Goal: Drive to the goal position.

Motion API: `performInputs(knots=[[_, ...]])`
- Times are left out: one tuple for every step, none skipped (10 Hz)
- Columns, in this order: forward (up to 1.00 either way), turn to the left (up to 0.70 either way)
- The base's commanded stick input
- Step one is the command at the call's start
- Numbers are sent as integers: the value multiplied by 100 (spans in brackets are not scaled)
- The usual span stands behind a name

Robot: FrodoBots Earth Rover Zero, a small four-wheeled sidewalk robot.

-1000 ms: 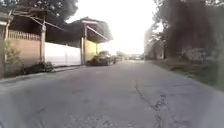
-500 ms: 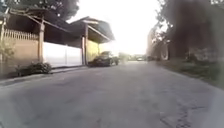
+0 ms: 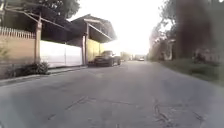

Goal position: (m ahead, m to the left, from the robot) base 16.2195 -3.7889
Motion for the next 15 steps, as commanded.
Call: performInputs(knots=[[100, 2], [100, 2], [100, 2], [100, 2], [100, 2], [100, 2], [100, 2], [100, 2], [100, 2], [100, 2], [100, -14], [100, -38], [100, -38], [100, -38], [100, -38]])
